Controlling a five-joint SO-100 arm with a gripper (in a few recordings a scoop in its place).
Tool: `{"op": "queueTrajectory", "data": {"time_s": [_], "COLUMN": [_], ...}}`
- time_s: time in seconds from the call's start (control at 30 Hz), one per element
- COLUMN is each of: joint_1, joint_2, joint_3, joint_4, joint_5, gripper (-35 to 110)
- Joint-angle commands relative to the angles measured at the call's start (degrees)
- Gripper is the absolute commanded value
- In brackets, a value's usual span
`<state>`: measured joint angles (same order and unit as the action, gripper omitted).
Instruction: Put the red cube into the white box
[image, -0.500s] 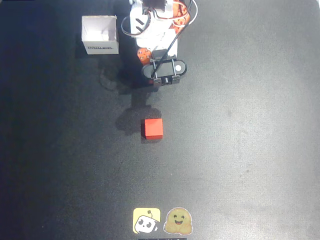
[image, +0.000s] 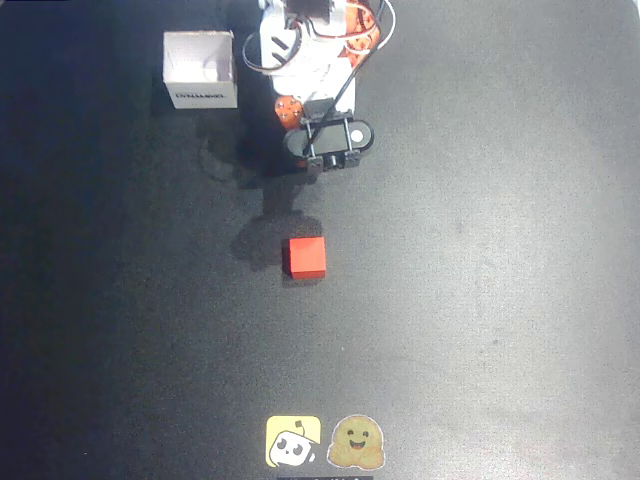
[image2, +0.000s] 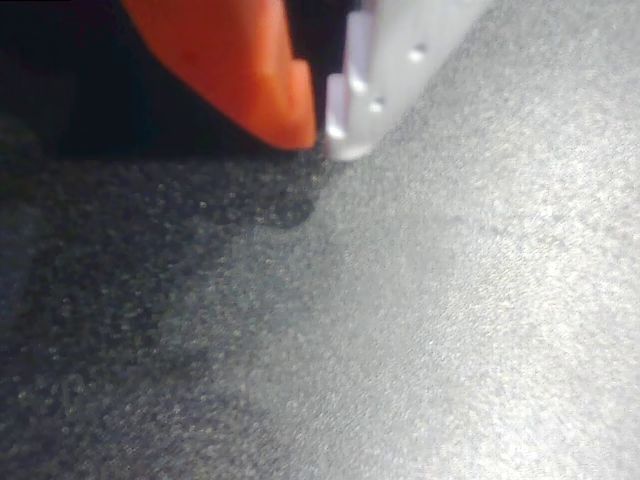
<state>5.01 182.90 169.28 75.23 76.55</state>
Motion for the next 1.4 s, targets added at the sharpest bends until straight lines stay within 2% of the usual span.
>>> {"op": "queueTrajectory", "data": {"time_s": [0.0,0.93,1.37], "joint_1": [-0.18,-0.88,-0.79], "joint_2": [0.18,0.18,-2.2], "joint_3": [0.0,0.0,-14.24], "joint_4": [0.18,0.44,3.96], "joint_5": [0.18,2.2,1.85], "gripper": [0,3,9]}}
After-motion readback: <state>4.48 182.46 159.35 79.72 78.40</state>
